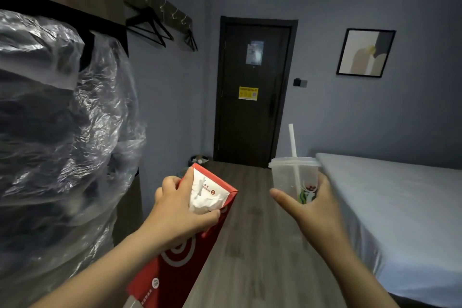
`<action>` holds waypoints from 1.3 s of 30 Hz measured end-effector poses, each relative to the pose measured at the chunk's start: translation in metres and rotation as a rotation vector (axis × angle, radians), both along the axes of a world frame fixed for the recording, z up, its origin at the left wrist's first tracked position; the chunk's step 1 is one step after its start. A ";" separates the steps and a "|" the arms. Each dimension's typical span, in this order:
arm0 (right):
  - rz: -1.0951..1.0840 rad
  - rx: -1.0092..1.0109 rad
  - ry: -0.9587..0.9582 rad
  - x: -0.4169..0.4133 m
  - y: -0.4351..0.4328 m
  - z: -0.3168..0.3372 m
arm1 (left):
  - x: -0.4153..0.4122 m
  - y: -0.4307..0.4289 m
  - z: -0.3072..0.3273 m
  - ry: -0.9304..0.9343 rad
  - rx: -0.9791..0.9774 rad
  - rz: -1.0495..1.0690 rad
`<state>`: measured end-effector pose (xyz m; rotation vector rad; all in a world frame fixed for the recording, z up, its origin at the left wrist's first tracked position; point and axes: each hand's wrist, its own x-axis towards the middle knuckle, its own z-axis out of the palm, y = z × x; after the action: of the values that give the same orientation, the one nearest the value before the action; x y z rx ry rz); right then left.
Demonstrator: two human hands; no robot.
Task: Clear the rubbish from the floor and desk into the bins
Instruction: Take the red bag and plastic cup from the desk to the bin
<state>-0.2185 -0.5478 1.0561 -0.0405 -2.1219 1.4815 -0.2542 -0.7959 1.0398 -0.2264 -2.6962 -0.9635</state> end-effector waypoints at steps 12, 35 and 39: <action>0.063 0.015 -0.105 -0.273 0.001 -0.037 | -0.261 -0.010 -0.039 -0.048 0.012 0.081; 0.146 -0.023 -0.196 -0.779 0.016 -0.064 | -0.748 -0.014 -0.080 -0.165 -0.039 0.179; 0.186 -0.026 -0.217 -0.866 0.022 -0.067 | -0.824 -0.008 -0.074 -0.154 -0.056 0.227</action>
<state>-1.0842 -0.5258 0.9892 -0.0140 -2.3327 1.6783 -1.0783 -0.8040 0.9653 0.1463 -2.8117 -0.8706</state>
